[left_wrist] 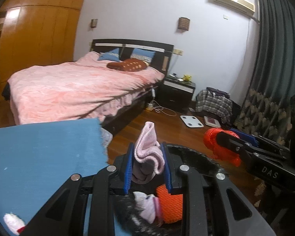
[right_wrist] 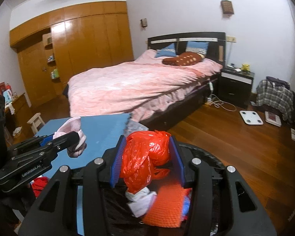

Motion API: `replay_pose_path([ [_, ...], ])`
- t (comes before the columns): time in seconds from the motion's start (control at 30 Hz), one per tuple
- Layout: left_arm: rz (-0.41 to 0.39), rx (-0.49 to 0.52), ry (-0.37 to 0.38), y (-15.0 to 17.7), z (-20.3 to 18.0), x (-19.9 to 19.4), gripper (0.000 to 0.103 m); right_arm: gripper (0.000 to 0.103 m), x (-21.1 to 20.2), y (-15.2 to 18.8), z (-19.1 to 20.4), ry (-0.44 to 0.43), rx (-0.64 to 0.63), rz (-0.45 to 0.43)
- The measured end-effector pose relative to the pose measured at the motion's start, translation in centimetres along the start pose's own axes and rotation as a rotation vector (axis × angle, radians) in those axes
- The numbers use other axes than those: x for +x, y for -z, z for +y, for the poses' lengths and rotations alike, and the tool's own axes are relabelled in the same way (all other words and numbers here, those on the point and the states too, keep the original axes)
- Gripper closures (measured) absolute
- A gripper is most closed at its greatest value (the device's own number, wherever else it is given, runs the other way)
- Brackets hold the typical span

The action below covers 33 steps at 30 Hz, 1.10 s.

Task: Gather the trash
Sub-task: 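Carry the pink sock and red bag over the black bin and open both tools, then move both tools back from the bin to the white tissue and red cloth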

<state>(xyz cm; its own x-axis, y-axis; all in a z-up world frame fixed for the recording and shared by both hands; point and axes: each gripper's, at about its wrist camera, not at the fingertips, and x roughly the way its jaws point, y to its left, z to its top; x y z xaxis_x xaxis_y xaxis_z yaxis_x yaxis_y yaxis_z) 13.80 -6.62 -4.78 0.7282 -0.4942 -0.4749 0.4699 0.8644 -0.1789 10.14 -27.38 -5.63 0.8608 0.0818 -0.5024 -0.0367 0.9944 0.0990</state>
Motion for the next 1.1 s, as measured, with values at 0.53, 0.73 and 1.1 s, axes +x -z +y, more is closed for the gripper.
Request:
replay_pose_path([
  [0.53, 0.071, 0.029, 0.077, 1.2, -3.7, 6.0, 0.076, 0.059, 1.0, 2.7, -5.4, 0.094, 0.056, 0.043],
  [0.73, 0.105, 0.036, 0.079, 1.8, -4.3, 7.8, 0.076, 0.059, 1.8, 3.3, -5.9, 0.104, 0.065, 0.067],
  [1.1, 0.109, -0.013, 0.048, 1.8, -2.4, 7.9, 0.041, 0.016, 2.0, 3.8, -6.4, 0.149, 0.074, 0.061],
])
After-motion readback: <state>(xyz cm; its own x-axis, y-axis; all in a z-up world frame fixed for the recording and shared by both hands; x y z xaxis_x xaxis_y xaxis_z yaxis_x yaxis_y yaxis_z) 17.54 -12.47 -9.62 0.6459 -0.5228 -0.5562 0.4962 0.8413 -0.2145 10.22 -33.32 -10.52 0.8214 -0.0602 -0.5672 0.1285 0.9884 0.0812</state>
